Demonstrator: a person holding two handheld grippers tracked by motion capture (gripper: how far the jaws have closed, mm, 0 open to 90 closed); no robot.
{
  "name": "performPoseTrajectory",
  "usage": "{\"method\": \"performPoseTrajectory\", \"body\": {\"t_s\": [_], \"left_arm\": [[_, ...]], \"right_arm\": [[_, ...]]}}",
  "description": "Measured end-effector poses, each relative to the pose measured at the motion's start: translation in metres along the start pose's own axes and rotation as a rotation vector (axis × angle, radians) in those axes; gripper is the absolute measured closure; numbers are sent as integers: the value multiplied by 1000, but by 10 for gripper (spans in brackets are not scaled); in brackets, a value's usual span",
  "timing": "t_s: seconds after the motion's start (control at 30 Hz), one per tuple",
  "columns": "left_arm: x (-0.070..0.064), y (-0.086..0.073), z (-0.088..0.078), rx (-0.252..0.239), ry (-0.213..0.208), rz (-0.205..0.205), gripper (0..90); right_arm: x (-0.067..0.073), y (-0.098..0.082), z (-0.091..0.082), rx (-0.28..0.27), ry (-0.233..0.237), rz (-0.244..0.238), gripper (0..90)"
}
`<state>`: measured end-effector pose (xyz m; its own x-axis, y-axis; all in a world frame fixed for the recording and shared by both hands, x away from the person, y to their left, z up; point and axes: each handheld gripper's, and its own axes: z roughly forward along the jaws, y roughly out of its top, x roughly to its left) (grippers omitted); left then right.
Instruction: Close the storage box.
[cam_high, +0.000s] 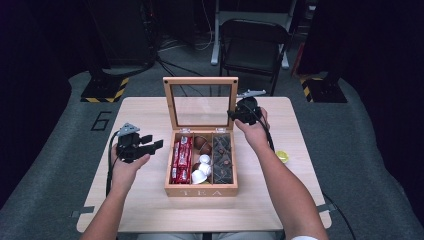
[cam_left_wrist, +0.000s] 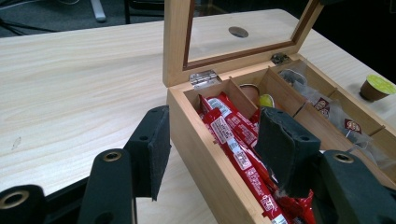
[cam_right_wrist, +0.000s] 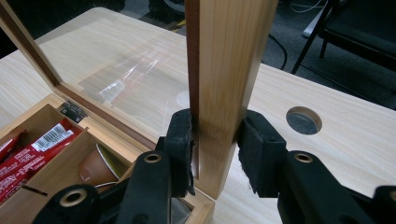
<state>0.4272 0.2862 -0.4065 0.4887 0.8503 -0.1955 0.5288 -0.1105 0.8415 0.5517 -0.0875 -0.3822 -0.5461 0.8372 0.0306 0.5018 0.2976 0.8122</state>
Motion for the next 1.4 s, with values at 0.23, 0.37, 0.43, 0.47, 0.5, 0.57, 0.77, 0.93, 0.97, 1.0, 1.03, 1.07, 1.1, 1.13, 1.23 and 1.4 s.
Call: {"method": "performPoseTrajectory", "body": {"t_s": [0.23,0.37,0.43,0.47,0.5,0.57,0.77,0.93,0.97,1.0,1.03,1.07,1.1,1.13,1.23,1.4], "left_arm": [[0,-1,5,17,2,-6,444],[2,3,8,14,-13,-32,449],[4,6,9,1,-18,-40,450],[6,8,10,9,-31,-47,455],[7,9,12,12,-39,-43,455],[8,11,15,20,-49,-43,458],[10,22,22,31,-59,-48,466],[2,38,24,13,19,27,457],[3,41,25,12,9,26,457],[3,43,25,12,3,16,457],[2,46,26,-3,-7,-9,459],[2,47,27,-3,-3,-11,459],[3,49,28,-3,1,-12,460],[3,52,28,-8,0,-10,463],[4,60,30,-21,-10,-4,468],[4,70,32,-33,-8,5,468]], "right_arm": [[2,-6,-3,-30,-5,-8,650],[4,-8,-4,-40,-12,-8,650],[5,-9,-5,-41,-14,-2,650],[5,-9,-5,-45,-17,-11,650],[6,-9,-5,-48,-18,-10,650],[7,-10,-6,-49,-23,-6,650],[8,-12,-7,-57,-21,-11,649],[9,-14,-8,-63,-20,-9,648],[9,-14,-9,-64,-21,-6,648],[9,-14,-9,-66,-20,-14,648],[10,-15,-9,-64,-22,-6,648],[9,-15,-9,-67,-24,-17,648],[9,-15,-9,-67,-25,-19,648],[9,-15,-9,-66,-24,-18,647],[11,-15,-10,-64,-31,-24,648],[13,-16,-11,-64,-29,-25,648]]}}
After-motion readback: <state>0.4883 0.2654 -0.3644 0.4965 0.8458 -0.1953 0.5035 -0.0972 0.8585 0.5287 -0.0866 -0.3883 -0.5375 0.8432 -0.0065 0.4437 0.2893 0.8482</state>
